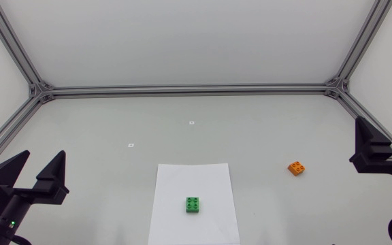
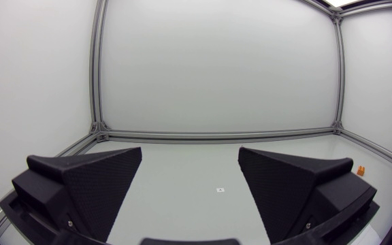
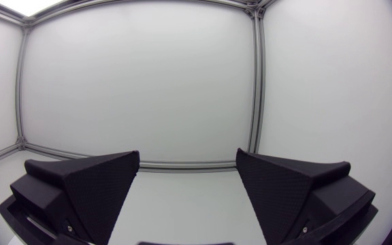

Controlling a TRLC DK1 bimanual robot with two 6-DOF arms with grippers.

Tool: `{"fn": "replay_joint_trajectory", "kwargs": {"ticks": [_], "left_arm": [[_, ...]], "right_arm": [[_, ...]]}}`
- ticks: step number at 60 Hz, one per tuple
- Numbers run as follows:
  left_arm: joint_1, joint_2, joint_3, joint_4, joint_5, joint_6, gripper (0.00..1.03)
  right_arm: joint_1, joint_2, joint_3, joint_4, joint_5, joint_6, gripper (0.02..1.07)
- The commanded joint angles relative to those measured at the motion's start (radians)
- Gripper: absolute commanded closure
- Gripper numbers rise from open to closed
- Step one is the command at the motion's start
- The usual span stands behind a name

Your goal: Pick up the orange 2x2 brick with the right arm and stack it on top of the green 2x2 brick in the center

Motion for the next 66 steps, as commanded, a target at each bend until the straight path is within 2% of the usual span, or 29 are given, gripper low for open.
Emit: {"fn": "replay_joint_trajectory", "kwargs": {"ticks": [1,15,30,47,57,66], "left_arm": [[0.003,-0.008,-0.041,-0.015,0.004,0.013,0.04],[0.003,-0.008,-0.041,-0.015,0.004,0.013,0.04],[0.003,-0.008,-0.041,-0.015,0.004,0.013,0.04],[0.003,-0.008,-0.041,-0.015,0.004,0.013,0.04],[0.003,-0.008,-0.041,-0.013,0.004,0.013,0.04],[0.003,-0.008,-0.041,-0.015,0.004,0.013,0.04]], "right_arm": [[0.014,0.097,0.081,-0.031,0.001,0.01,0.07],[0.02,0.358,0.29,-0.177,-0.002,0.059,0.07],[0.025,0.648,0.538,-0.464,-0.009,-0.023,0.07],[0.019,0.852,0.63,-0.576,-0.011,-0.202,0.07],[0.02,1.01,0.716,-0.706,-0.006,-0.316,0.07],[0.019,1.094,0.721,-0.732,-0.017,-0.369,0.07]]}}
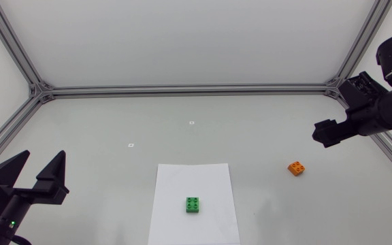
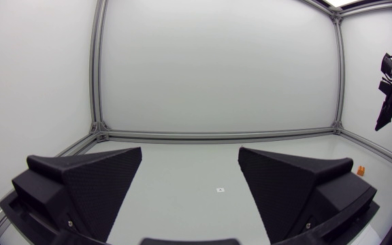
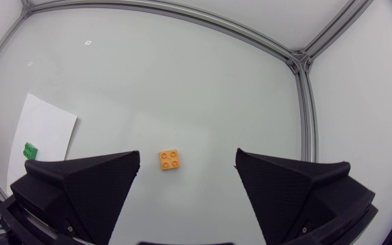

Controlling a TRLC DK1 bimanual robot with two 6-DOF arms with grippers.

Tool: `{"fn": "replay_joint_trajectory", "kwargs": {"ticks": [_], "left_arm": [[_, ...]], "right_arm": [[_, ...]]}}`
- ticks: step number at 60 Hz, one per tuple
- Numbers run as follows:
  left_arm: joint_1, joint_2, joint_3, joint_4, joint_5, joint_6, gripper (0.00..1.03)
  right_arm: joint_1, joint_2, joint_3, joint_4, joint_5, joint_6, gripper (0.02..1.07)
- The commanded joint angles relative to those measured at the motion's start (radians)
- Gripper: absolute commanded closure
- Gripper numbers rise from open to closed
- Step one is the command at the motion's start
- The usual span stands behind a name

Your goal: Pick up the orange 2x2 brick with the right arm and stack it on top of the green 2x2 brick in the center

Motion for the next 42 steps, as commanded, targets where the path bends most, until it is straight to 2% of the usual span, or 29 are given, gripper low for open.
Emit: {"fn": "replay_joint_trajectory", "kwargs": {"ticks": [1,17,42], "left_arm": [[0.002,-0.008,-0.041,-0.014,0.006,0.013,0.04],[0.002,-0.008,-0.041,-0.015,0.004,0.013,0.04],[0.002,-0.008,-0.041,-0.015,0.004,0.013,0.04]], "right_arm": [[0.001,0.056,0.013,-0.03,-0.011,-0.056,0.07],[-0.001,0.239,0.05,-0.087,-0.044,-0.103,0.07],[-0.045,0.461,0.095,-0.07,-0.059,-0.169,0.07]]}}
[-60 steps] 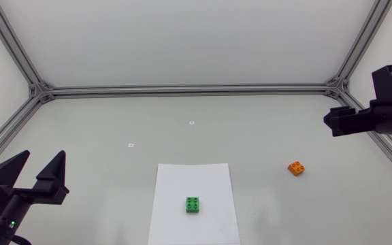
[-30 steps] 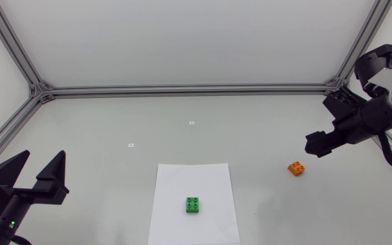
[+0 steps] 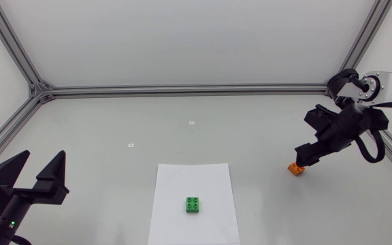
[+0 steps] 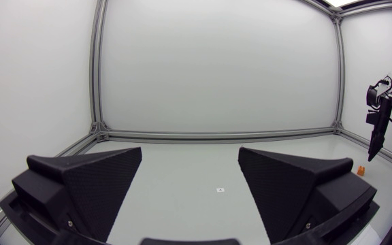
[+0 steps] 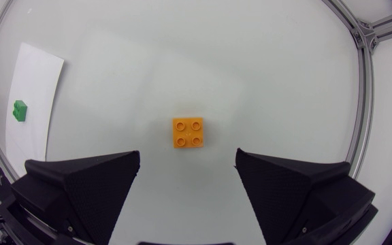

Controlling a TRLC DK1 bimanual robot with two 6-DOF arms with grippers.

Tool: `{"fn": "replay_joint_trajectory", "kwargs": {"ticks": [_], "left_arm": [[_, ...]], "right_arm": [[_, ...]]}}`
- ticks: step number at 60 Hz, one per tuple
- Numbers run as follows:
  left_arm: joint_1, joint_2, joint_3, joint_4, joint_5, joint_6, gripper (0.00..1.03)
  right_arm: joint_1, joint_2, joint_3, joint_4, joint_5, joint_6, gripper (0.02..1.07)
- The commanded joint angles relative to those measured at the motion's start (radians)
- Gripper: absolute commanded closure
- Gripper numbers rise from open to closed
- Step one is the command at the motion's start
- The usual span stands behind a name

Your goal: Pick up the orange 2x2 brick with the right arm and stack it on top of the green 2x2 brick in the center

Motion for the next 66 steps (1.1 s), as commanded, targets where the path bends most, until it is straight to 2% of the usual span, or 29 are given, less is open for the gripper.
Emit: {"fn": "replay_joint_trajectory", "kwargs": {"ticks": [1,13,33,41,45,53,58,66], "left_arm": [[0.003,-0.008,-0.041,-0.015,0.004,0.013,0.04],[0.003,-0.008,-0.041,-0.015,0.004,0.013,0.04],[0.003,-0.008,-0.041,-0.015,0.004,0.013,0.04],[0.003,-0.008,-0.041,-0.015,0.004,0.013,0.04],[0.003,-0.008,-0.041,-0.014,0.004,0.013,0.04],[0.003,-0.008,-0.041,-0.015,0.004,0.013,0.04],[0.003,-0.008,-0.041,-0.015,0.004,0.013,0.04],[0.003,-0.008,-0.041,-0.015,0.004,0.013,0.04]], "right_arm": [[-0.016,0.049,0.02,0.0,-0.015,-0.039,0.07],[-0.025,0.121,0.033,0.011,-0.033,-0.065,0.08],[-0.011,0.204,0.053,0.041,-0.033,-0.057,0.16],[-0.008,0.213,0.056,0.044,-0.033,-0.057,0.17],[-0.008,0.215,0.056,0.047,-0.033,-0.057,0.22],[-0.005,0.225,0.058,0.049,-0.04,-0.062,0.23],[-0.005,0.23,0.062,0.05,-0.055,-0.063,0.31],[-0.004,0.233,0.062,0.049,-0.055,-0.065,0.31]]}}
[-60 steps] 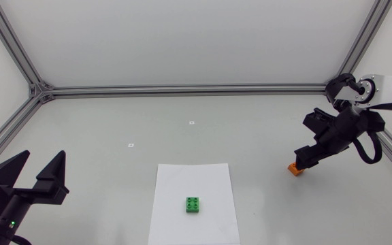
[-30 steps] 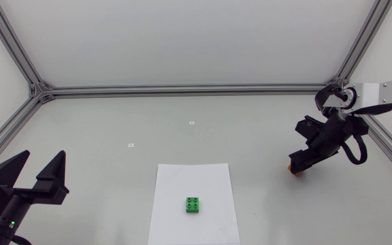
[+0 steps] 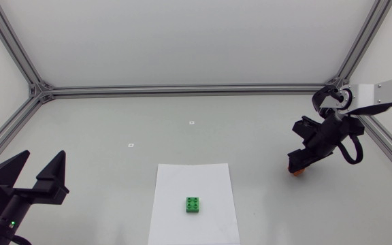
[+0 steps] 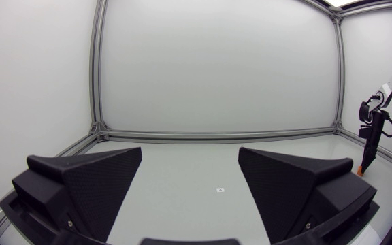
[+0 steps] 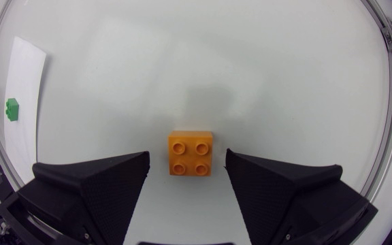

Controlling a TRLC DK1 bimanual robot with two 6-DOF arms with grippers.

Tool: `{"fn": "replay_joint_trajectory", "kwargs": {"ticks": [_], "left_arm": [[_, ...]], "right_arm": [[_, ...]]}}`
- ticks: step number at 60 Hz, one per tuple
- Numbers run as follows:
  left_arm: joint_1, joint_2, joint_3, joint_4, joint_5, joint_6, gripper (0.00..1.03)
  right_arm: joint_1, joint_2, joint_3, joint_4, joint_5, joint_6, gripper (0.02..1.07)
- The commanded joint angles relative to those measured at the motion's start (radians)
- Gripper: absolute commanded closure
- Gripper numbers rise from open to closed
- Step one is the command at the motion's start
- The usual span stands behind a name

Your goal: Pick up the orange 2x2 brick with the right arm and stack it on top of the green 2x2 brick in the center

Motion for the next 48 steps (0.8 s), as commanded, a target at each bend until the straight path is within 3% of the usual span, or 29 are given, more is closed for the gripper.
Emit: {"fn": "replay_joint_trajectory", "kwargs": {"ticks": [1,16,48], "left_arm": [[0.002,-0.008,-0.041,-0.013,0.004,0.013,0.04],[0.002,-0.008,-0.041,-0.015,0.004,0.013,0.04],[0.002,-0.008,-0.041,-0.013,0.004,0.013,0.04]], "right_arm": [[0.01,0.02,0.015,0.001,-0.004,-0.023,0.31],[0.008,0.026,0.022,0.002,-0.004,-0.032,0.4],[0.001,0.058,0.032,0.004,0.005,-0.066,0.44]]}}
